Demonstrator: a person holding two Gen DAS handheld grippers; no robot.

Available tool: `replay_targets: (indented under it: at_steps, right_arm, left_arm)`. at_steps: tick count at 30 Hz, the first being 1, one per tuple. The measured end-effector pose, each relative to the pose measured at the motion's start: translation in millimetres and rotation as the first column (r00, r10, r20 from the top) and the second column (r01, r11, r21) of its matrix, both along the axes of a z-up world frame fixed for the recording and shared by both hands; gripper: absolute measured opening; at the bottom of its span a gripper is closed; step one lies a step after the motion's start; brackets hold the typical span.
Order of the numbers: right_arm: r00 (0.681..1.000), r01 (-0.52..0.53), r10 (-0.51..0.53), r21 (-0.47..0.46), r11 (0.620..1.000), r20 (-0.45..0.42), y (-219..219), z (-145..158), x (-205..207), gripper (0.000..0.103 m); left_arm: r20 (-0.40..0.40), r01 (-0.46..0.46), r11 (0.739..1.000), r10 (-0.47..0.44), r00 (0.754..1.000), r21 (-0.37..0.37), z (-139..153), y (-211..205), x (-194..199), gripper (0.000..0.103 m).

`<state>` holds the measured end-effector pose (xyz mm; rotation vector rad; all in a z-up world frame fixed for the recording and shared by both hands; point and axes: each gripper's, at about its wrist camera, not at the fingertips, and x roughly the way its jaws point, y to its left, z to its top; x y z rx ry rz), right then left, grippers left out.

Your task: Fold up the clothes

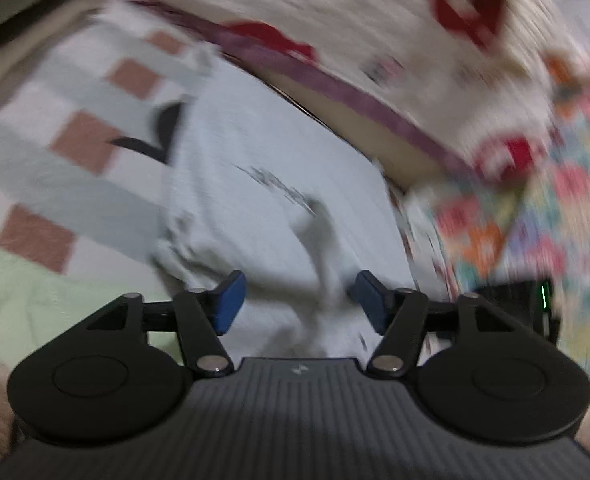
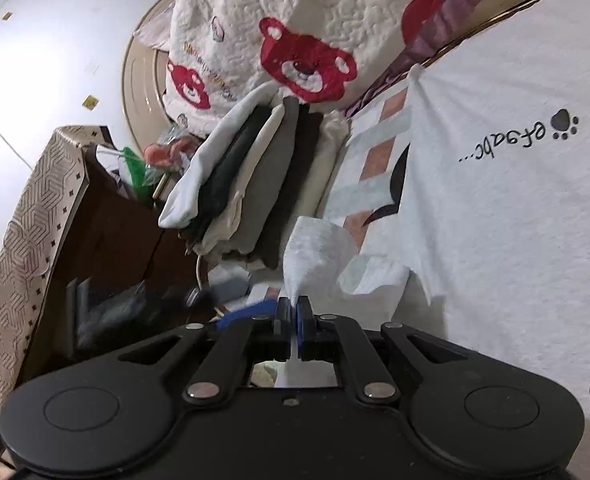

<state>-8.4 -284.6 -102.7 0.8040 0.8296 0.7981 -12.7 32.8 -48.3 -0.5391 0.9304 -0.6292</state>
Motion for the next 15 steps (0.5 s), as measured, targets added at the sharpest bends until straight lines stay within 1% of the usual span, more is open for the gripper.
replay_targets:
  at_steps: [2, 3, 5, 7, 8, 9, 10, 11, 12, 13, 15]
  right_arm:
    - [1.0, -0.007, 0.007, 0.02, 1.0, -0.002, 1, 2, 1, 0.005]
    - [1.0, -0.014, 0.015, 0.034, 0.999, -0.003, 2, 3, 1, 0.005]
    - [1.0, -0.03, 0.03, 0.06, 0.998, -0.005, 3, 6, 2, 0.005]
    - [0.999, -0.045, 0.045, 0.087, 0.995, -0.007, 5, 8, 4, 0.005]
    - [0.998, -0.058, 0.059, 0.105, 0.993, -0.007, 8, 10, 5, 0.005]
    - [0.997, -0.077, 0.078, 0.127, 0.989, -0.003, 11, 12, 6, 0.005]
    - [0.996, -0.087, 0.087, 0.138, 0.987, 0.007, 12, 15, 7, 0.005]
    - [0.996, -0.09, 0.088, 0.139, 0.986, 0.021, 11, 18, 7, 0.005]
    - [0.997, -0.08, 0.077, 0.118, 0.99, 0.032, 8, 20, 7, 0.009]
    - [0.998, -0.059, 0.056, 0.077, 0.995, 0.04, 3, 20, 7, 0.009]
    - [0.998, -0.015, 0.016, -0.006, 1.0, 0.059, -7, 22, 5, 0.01]
  left_arm:
    - [0.022, 0.073, 0.997, -0.073, 0.997, 0.007, 1, -17, -6, 0.075]
    - [0.025, 0.098, 0.995, -0.098, 0.995, 0.025, 0, -26, -8, 0.078]
    - [0.025, 0.1, 0.992, -0.102, 0.994, 0.082, -2, -38, -8, 0.078]
    - [0.046, 0.022, 0.986, -0.03, 0.998, 0.164, -8, -45, -6, 0.078]
    - [0.059, -0.018, 0.979, 0.006, 0.998, 0.203, -11, -48, -6, 0.063]
    - [0.062, -0.057, 0.969, 0.044, 0.997, 0.24, -12, -43, -6, 0.019]
    - [0.067, -0.096, 0.956, 0.081, 0.994, 0.277, -12, -39, -7, 0.002]
    - [0.073, -0.135, 0.94, 0.118, 0.99, 0.313, -12, -34, -8, 0.002]
    - [0.1, -0.202, 0.923, 0.179, 0.979, 0.328, -5, -21, -15, 0.002]
    - [0.128, -0.268, 0.901, 0.238, 0.963, 0.34, 1, -9, -23, 0.002]
    - [0.176, -0.371, 0.847, 0.328, 0.928, 0.379, 12, 11, -37, 0.002]
